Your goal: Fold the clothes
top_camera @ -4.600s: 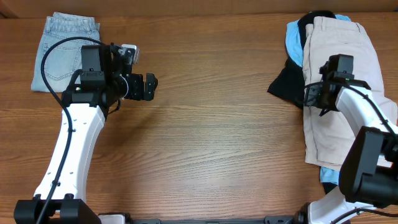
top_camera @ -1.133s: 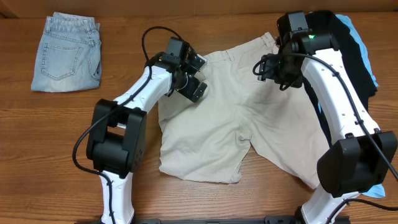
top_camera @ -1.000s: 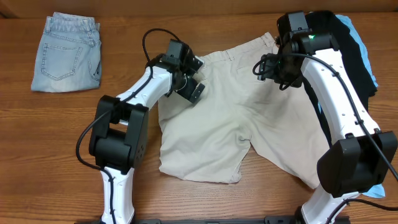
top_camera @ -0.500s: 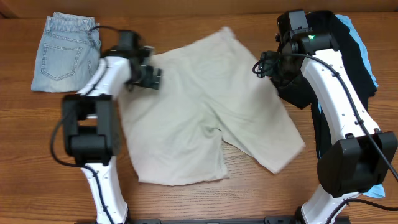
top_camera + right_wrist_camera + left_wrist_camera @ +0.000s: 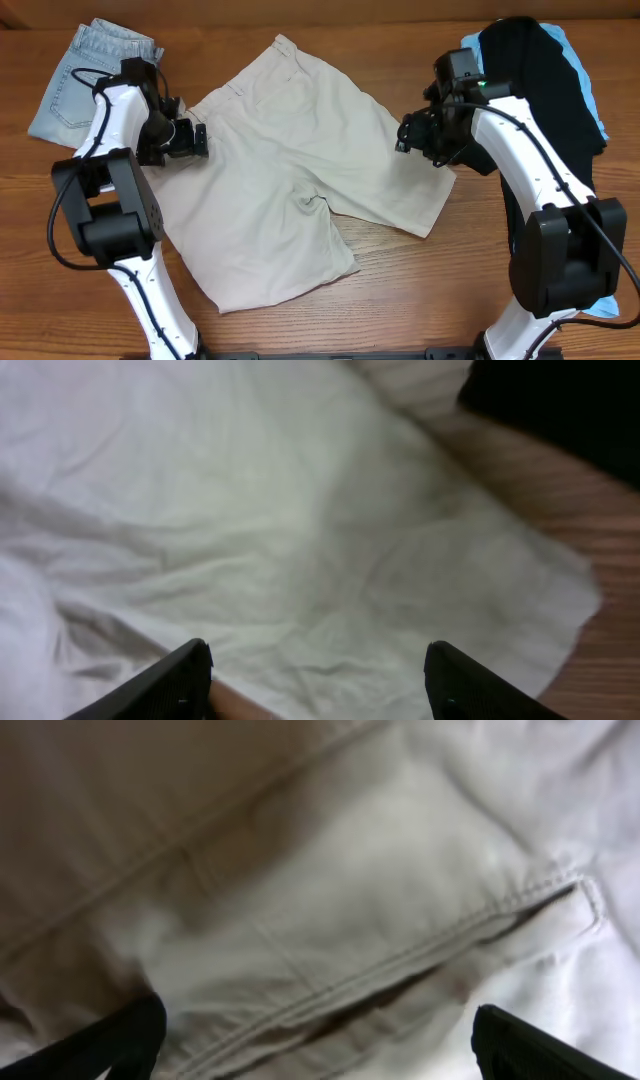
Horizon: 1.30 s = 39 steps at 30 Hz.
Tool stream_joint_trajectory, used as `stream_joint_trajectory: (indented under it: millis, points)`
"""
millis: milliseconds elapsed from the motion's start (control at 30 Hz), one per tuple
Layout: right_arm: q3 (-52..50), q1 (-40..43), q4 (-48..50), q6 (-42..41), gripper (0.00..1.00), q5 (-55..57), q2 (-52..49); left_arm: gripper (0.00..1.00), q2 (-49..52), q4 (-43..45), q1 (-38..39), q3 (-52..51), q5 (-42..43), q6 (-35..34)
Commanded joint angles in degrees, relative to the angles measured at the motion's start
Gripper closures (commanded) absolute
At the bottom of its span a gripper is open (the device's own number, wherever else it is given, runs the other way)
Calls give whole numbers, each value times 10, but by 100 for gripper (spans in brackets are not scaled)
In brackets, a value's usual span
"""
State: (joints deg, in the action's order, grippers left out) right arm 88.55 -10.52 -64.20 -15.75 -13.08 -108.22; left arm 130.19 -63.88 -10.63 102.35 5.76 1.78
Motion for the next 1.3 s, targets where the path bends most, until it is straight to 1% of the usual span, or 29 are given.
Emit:
stream_joint_trajectory:
  millis: [0,100,200,300,433,533,600,633,733,767,867,933,967,1100,1267]
  points:
    - [-1,-23,-19,29,28,-42,17,0,24,-51,28,71,22,-17]
    - [-1,-46,-55,43,27,-53,17,0,19,-93,43,142,22,-17]
    - [-1,-83,-95,75,27,-76,17,0,18,-131,55,225,22,-18]
    - [-9,-131,-122,84,27,-76,17,0,18,-159,62,295,22,-18]
    - [-47,-190,-113,83,28,-76,17,0,18,-170,70,342,22,-18]
    - [-96,-224,-85,83,33,-89,17,0,18,-167,71,348,22,-14]
    - [-149,-250,-43,83,40,-112,17,0,18,-169,71,348,22,1]
    - [-167,-256,-25,83,42,-115,17,0,18,-170,72,348,22,7]
    - [-207,-268,17,70,53,-115,17,0,18,-168,76,348,22,21]
    - [-214,-269,26,70,60,-115,17,0,18,-167,77,348,20,21]
    - [-218,-268,31,70,86,-114,17,0,18,-165,78,348,17,21]
    - [-218,-261,30,70,94,-114,21,0,18,-165,78,348,17,21]
    - [-218,-254,26,70,96,-109,23,0,18,-165,78,348,17,21]
    - [-218,-212,-6,68,96,-69,33,0,18,-164,78,348,17,22]
    - [-219,-127,-39,77,96,-30,35,0,18,-161,82,348,17,36]
